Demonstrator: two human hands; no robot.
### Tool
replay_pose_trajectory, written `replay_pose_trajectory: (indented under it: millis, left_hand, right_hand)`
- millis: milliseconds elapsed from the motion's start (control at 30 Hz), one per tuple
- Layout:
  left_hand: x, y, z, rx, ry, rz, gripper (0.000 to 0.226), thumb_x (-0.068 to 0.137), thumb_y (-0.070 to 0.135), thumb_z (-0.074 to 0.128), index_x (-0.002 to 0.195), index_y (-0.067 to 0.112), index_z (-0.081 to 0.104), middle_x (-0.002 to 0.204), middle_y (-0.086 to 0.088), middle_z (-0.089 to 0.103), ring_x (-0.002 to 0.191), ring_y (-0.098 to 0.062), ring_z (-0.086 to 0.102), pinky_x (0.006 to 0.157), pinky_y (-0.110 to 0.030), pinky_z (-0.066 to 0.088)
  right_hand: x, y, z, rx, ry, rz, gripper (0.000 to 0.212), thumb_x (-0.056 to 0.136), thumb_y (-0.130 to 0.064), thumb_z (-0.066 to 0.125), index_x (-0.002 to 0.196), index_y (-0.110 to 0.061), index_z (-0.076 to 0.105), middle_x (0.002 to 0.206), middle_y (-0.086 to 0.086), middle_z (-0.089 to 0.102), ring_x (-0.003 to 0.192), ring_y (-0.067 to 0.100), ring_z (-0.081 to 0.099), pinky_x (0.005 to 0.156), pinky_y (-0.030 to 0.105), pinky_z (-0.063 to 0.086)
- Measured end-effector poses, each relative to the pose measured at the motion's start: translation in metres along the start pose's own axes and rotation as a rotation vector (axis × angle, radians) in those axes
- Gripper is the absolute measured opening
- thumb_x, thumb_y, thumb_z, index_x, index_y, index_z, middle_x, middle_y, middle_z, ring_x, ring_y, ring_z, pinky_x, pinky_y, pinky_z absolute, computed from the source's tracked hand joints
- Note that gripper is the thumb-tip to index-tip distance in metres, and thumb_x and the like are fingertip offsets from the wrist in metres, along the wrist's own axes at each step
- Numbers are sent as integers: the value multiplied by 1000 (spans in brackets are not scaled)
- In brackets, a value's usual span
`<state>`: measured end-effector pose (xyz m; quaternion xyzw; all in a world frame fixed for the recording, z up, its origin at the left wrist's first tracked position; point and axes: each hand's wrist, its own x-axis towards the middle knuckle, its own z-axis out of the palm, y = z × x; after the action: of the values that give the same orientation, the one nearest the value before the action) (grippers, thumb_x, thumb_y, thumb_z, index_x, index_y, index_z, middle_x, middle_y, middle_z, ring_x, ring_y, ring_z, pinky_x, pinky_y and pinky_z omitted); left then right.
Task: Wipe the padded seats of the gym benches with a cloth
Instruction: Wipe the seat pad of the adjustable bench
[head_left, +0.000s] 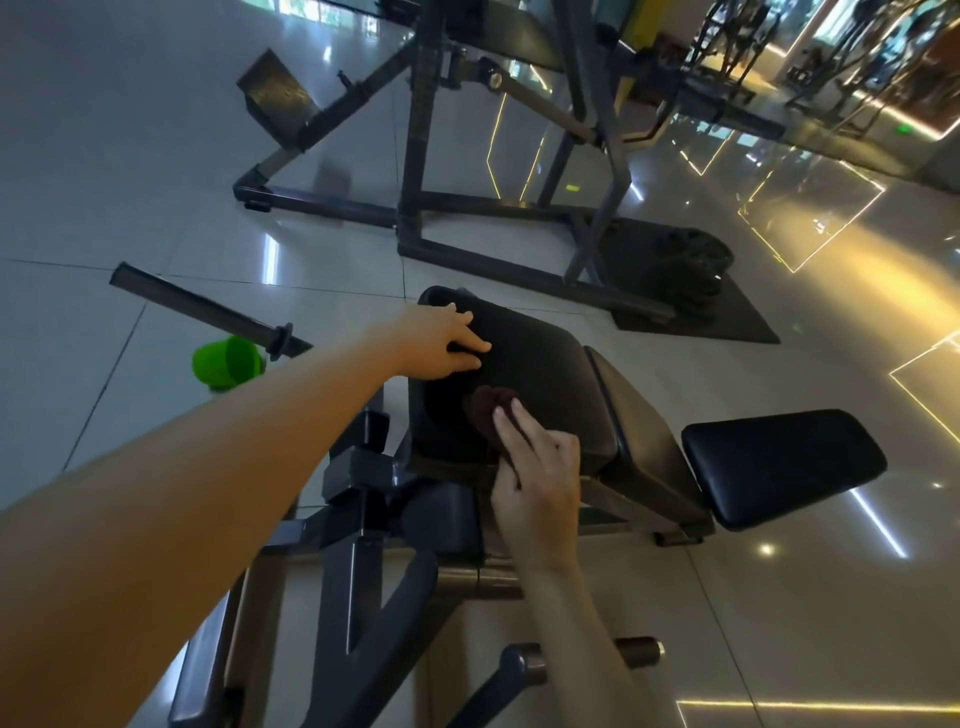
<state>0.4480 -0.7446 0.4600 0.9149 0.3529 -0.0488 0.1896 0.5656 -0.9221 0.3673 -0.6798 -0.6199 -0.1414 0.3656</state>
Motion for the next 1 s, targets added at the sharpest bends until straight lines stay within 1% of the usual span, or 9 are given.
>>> replay_pose_trajectory:
  millis: [133, 233, 333, 467, 567, 700, 767, 900, 1000]
  left_hand:
    - [-1, 5, 0, 4, -37, -34, 57, 94, 54, 51, 147, 39, 36, 164, -1, 8, 151, -24, -1, 121, -49, 7]
    - [2, 5, 0, 7, -35, -65, 59, 92, 54, 55, 147, 38, 37, 164, -1, 8, 151, -24, 0, 121, -50, 10]
    - [3, 14, -1, 27, -51, -82, 60, 93, 54, 55, 148, 39, 35, 165, -3, 6, 151, -25, 0, 121, -49, 11]
    - [-2, 23, 4, -25, -85, -97, 57, 96, 51, 51, 148, 45, 29, 165, -5, -3, 150, -30, -12, 120, -49, -1]
    - [-3, 28, 8, -19, -97, -91, 55, 99, 47, 46, 150, 46, 24, 164, -6, -8, 148, -31, -19, 118, -46, -11]
    - [-2, 25, -3, -134, -121, -118, 50, 100, 30, 48, 147, 42, 34, 165, -6, -5, 149, -29, -17, 118, -49, -10]
    - [-3, 24, -8, -176, -123, -121, 46, 100, 30, 51, 144, 40, 41, 165, -4, -1, 150, -28, -14, 119, -51, -5]
    - [-5, 26, -6, -125, -113, -93, 51, 95, 39, 58, 144, 40, 41, 165, -1, 1, 150, -26, -11, 120, -52, 0]
    - [-7, 22, -5, -154, -97, -79, 52, 93, 42, 61, 142, 41, 43, 165, 1, 1, 150, -23, -12, 121, -52, -1]
  right_hand:
    - [-4, -50, 13, 129, 57, 247, 44, 89, -8, 55, 131, -18, 60, 137, -3, 57, 115, 5, 42, 97, 9, 37]
    - [-1, -50, 7, 109, -42, 44, 39, 92, -8, 57, 130, -15, 63, 135, 1, 59, 110, 10, 44, 102, 8, 32]
    - [4, -1, -11, 4, -133, -147, 37, 87, -2, 62, 123, -12, 67, 128, 5, 64, 104, 16, 51, 96, 17, 44]
    - [-1, 40, -23, -6, 6, 277, 31, 86, -1, 64, 115, -13, 67, 116, 2, 67, 109, 16, 52, 95, 40, 52]
    - [1, 3, -9, 44, 69, 409, 26, 90, -11, 61, 113, -22, 62, 114, -4, 62, 109, 15, 54, 95, 25, 47]
    - [4, -65, 7, 52, 11, 279, 28, 88, -20, 50, 114, -25, 59, 118, -5, 57, 111, 10, 45, 83, 7, 34]
    - [7, -67, 3, 46, -53, 172, 29, 88, -18, 48, 114, -22, 60, 120, -2, 57, 110, 12, 42, 84, 9, 34]
    - [9, -1, -23, -34, -227, -269, 31, 85, -7, 54, 114, -15, 61, 120, 7, 58, 105, 20, 51, 80, 19, 50]
    - [8, 56, -36, -119, -193, -122, 34, 80, -2, 58, 112, -12, 66, 115, 5, 59, 102, 20, 55, 78, 29, 58]
